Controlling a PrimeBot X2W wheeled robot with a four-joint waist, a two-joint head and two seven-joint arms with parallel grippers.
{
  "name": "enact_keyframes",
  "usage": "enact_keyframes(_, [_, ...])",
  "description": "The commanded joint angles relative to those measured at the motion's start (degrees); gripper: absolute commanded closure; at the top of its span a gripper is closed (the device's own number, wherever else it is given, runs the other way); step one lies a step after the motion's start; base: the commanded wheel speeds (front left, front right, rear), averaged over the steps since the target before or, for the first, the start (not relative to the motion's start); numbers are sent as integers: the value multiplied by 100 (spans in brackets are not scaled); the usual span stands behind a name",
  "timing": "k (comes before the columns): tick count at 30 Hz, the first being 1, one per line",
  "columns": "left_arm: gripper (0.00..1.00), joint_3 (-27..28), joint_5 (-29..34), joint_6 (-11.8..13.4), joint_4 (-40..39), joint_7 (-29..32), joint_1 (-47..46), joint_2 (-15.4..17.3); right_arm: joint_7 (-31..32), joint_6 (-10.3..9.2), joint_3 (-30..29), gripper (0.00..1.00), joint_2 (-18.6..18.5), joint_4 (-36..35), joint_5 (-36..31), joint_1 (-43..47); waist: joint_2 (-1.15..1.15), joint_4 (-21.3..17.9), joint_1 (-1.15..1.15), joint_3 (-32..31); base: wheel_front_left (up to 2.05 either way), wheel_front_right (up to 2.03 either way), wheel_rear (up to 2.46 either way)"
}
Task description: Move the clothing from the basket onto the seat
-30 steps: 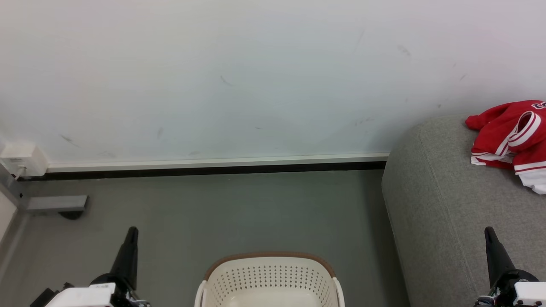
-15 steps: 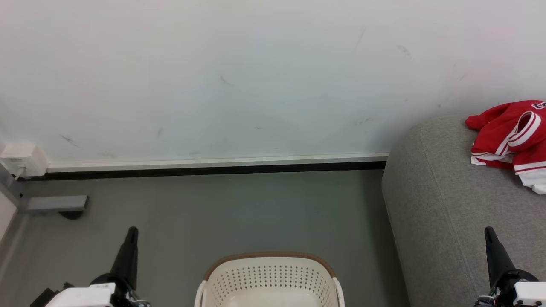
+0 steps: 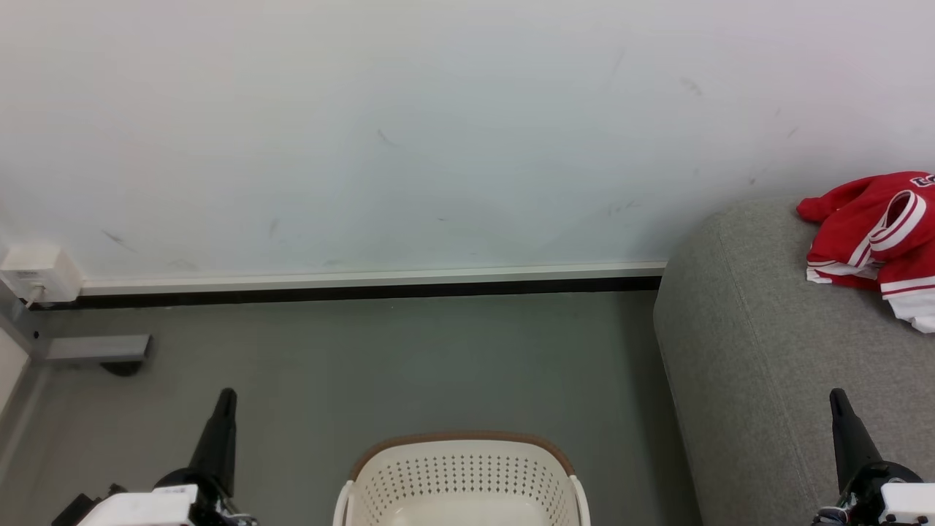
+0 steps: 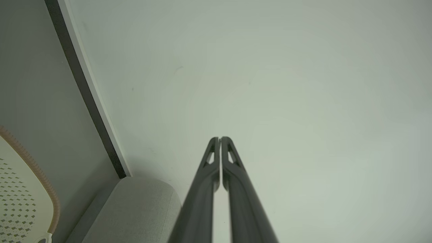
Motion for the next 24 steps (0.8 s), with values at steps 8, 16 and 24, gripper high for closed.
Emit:
enact_keyframes(8, [100,11,-81,-31,-23,20,-41,13,13,-12,-22,100,2,-29,15,-72,0,0,0,0,0,0,0])
enact_keyframes(16, [100,11,-81,-31,-23,20,-41,13,12,-12,-22,100,2,-29,15,-72,0,0,0,0,0,0,0])
enact_keyframes(24, [100,10,-81,-31,-23,20,-41,13,12,-12,-22,100,2,-29,15,-72,0,0,0,0,0,0,0])
